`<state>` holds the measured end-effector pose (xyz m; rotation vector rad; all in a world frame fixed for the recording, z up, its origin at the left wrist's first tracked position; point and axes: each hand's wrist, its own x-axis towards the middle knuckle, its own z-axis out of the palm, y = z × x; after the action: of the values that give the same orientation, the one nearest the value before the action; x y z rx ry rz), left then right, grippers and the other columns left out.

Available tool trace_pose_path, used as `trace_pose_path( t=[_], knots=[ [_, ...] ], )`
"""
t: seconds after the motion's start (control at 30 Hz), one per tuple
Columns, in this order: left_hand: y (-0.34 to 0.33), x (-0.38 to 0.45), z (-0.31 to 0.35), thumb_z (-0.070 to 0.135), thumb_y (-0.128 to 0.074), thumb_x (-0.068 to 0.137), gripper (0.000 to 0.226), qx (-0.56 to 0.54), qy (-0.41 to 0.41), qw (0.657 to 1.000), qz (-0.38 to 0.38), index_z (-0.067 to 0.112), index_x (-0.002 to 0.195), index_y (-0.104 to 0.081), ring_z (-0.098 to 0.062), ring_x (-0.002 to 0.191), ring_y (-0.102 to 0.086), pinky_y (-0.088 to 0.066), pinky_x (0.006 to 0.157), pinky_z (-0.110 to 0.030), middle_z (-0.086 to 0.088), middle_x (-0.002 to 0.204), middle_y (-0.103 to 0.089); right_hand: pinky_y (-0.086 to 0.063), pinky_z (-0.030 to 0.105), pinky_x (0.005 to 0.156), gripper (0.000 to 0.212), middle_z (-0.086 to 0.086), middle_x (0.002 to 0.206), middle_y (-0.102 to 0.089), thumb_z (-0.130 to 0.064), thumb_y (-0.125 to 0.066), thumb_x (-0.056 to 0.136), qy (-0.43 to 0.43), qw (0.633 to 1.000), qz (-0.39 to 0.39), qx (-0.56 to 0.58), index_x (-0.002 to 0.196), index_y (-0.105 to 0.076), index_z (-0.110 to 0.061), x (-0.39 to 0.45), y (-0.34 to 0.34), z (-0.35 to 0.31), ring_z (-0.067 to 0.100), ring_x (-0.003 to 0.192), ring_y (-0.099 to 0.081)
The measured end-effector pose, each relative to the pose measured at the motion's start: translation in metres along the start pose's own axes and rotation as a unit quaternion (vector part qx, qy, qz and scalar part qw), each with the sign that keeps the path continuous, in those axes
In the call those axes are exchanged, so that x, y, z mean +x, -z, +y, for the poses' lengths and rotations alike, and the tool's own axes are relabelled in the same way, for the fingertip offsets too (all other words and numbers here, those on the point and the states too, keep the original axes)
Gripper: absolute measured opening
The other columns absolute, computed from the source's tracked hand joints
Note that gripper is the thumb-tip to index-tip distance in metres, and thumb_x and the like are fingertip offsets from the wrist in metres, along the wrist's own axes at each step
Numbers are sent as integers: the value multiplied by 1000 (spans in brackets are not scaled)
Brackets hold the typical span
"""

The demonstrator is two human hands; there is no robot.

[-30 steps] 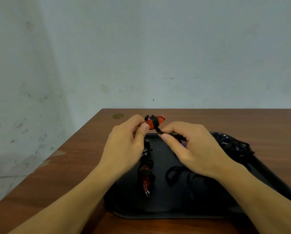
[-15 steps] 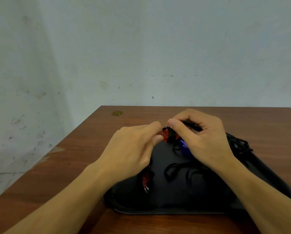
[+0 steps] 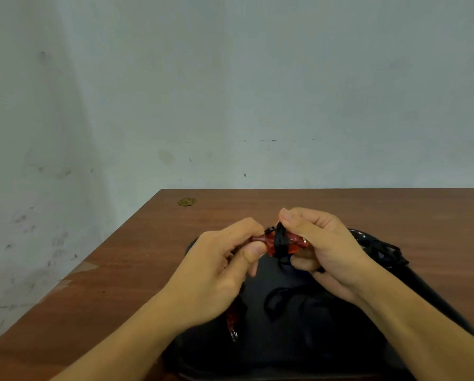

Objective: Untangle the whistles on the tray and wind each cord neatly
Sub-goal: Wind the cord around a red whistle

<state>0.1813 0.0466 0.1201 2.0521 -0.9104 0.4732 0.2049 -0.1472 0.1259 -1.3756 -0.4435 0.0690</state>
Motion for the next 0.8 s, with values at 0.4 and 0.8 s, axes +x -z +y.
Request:
trace_pose_path(
  t=[0.4,0.8],
  knots=[
    [-8,5,-3,26,-48,98,23,-218,75,972,44,9,97,-63,-21,54,-52,-44,46,-30,-6,66,-60,-15,20,40,23,-2,51,-43,-33,-64,83,39,999,-7,12,77,-72,-12,3,1,8,7,42,-21],
    [-6,8,-11,25,-50,102,22,-196,127,965,116,13,89,-64,-21,50,-50,-42,43,-28,-6,61,-61,-42,16,65,12,-11,77,-63,-19,-71,90,160,941,86,-286,96,-78,-28,3,2,18,8,68,-52]
  ],
)
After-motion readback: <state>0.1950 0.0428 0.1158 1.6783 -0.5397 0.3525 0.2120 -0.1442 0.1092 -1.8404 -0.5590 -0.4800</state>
